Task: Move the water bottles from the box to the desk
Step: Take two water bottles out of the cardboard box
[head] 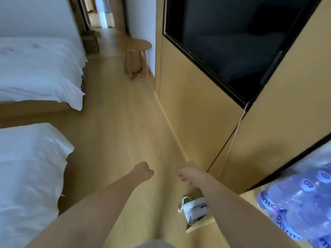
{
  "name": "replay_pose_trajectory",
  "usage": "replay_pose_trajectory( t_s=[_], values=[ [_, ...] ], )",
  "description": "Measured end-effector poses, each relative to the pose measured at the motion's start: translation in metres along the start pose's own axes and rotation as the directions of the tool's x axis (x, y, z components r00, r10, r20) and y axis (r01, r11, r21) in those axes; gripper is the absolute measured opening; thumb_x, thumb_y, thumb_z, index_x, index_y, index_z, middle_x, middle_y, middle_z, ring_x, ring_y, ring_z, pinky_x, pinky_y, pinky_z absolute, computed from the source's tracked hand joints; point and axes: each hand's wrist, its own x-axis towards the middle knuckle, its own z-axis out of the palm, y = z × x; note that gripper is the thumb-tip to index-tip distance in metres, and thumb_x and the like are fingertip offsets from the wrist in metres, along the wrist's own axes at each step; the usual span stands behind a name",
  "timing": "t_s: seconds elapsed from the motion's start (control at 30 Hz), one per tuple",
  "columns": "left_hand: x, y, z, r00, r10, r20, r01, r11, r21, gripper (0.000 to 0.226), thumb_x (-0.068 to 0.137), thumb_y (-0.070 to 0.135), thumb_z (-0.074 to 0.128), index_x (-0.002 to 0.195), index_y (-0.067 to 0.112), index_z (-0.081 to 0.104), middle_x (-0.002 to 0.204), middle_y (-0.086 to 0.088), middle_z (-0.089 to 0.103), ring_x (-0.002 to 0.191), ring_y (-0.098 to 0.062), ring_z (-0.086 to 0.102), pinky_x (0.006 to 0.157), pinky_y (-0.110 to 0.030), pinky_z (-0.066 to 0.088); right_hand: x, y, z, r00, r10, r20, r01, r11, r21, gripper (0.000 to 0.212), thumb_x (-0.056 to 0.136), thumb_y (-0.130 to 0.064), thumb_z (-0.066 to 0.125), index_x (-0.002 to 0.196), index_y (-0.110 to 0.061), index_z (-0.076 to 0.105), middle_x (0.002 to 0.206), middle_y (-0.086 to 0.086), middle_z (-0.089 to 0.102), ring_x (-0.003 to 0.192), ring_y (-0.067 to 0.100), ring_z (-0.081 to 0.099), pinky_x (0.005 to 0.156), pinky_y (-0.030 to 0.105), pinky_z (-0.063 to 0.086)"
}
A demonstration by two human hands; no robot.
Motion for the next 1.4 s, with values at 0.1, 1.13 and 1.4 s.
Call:
replay_pose_trajectory(
  t_s=[0.1, 1.13, 1.4],
  values=[
    [0.032, -0.025, -0.049, 0.991, -0.100, -0.092, 0.090, 0.991, -0.100, 0.029, 0.091, 0.017, 0.049, 0.116, 0.004, 0.056, 0.119, -0.014, 0.059, 0.107, -0.030, 0.060, 0.079, -0.032, 0.049, 0.035, -0.056, 0.024, 0.997, -0.063, 0.045, 0.067, 0.994, -0.086, 0.012, 0.098, -0.028, 0.050, 0.094, -0.017, 0.051, 0.102, 0.005, 0.053, 0.084, 0.016, 0.050, 0.055, 0.021, 0.029],
    [0.590, -0.046, -0.464, 0.944, -0.313, -0.101, 0.278, 0.924, -0.264, 0.035, 0.092, 0.025, 0.050, 0.123, 0.011, 0.054, 0.122, -0.007, 0.058, 0.112, -0.023, 0.056, 0.080, -0.025, 0.038, 0.540, -0.640, 0.060, 0.933, -0.278, 0.230, 0.354, 0.829, -0.432, 0.053, 0.095, -0.035, 0.057, 0.135, -0.001, 0.048, 0.140, 0.015, 0.051, 0.130, 0.030, 0.048, 0.101, 0.030, 0.039],
    [0.762, -0.070, -0.631, 0.947, -0.291, -0.139, 0.253, 0.938, -0.235, 0.018, 0.091, 0.020, 0.048, 0.074, 0.015, 0.047, 0.087, -0.002, 0.052, 0.083, -0.021, 0.050, 0.072, -0.026, 0.039, 0.670, -0.834, 0.097, 0.936, -0.306, 0.175, 0.351, 0.839, -0.415, 0.055, 0.093, -0.039, 0.059, 0.133, -0.002, 0.050, 0.135, 0.014, 0.055, 0.125, 0.030, 0.051, 0.097, 0.028, 0.040]
  ],
)
